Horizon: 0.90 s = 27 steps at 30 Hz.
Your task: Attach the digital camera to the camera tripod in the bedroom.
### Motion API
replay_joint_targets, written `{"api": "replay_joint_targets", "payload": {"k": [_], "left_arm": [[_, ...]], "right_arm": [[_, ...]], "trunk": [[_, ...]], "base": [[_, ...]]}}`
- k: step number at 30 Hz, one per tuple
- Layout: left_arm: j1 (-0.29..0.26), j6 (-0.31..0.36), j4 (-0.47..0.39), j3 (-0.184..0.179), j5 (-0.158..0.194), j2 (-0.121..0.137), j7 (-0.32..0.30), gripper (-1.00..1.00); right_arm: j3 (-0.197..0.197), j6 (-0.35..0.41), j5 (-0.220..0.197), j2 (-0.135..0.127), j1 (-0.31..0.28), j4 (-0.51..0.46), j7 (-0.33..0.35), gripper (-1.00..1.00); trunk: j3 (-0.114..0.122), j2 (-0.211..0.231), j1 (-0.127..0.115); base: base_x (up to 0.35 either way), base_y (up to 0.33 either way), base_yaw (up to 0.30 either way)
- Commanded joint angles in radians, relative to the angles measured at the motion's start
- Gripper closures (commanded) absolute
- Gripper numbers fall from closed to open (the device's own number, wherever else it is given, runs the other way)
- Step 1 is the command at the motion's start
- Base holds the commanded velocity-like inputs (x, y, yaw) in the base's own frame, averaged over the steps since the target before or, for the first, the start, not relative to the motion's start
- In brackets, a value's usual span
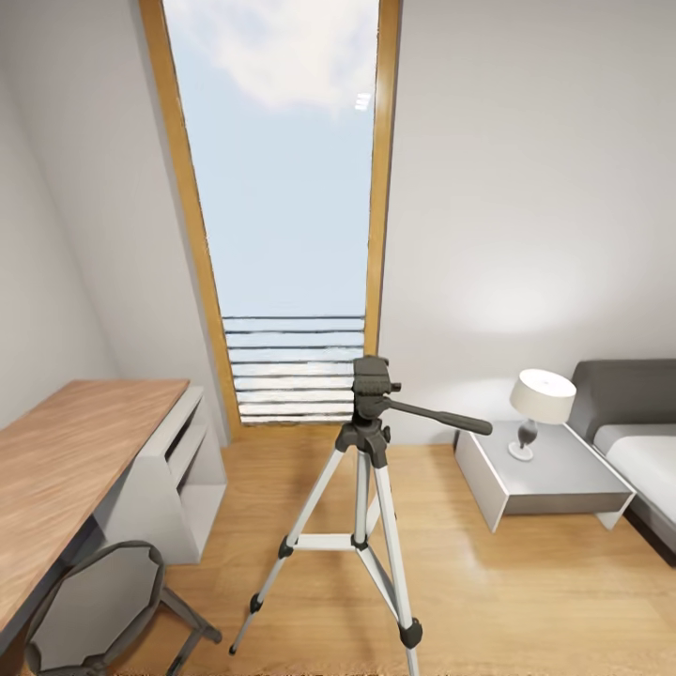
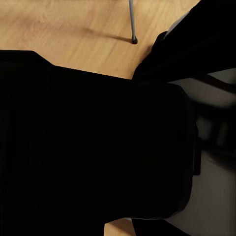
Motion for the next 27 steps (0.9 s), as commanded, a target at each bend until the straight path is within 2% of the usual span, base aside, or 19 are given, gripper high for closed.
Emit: {"api": "replay_joint_targets", "payload": {"k": [1,11,27], "left_arm": [[-0.001,-0.002,0.001,0.000,0.008,0.000,-0.004,1.00],[-0.001,-0.002,0.002,0.000,0.008,-0.001,-0.004,1.00],[-0.001,-0.002,0.002,0.000,0.007,-0.002,-0.004,1.00]], "right_arm": [[-0.008,-0.003,0.008,-0.001,-0.002,0.003,0.001,-1.00],[-0.008,-0.003,0.008,-0.001,-0.002,0.003,0.001,-1.00],[-0.008,-0.003,0.008,-0.001,-0.002,0.003,0.001,-1.00]], "trunk": [[-0.004,-0.002,0.001],[-0.020,-0.002,0.001],[-0.046,-0.002,0.001]], "base": [[0.000,0.000,0.000],[-0.077,0.000,0.000],[-0.015,0.000,0.000]]}}
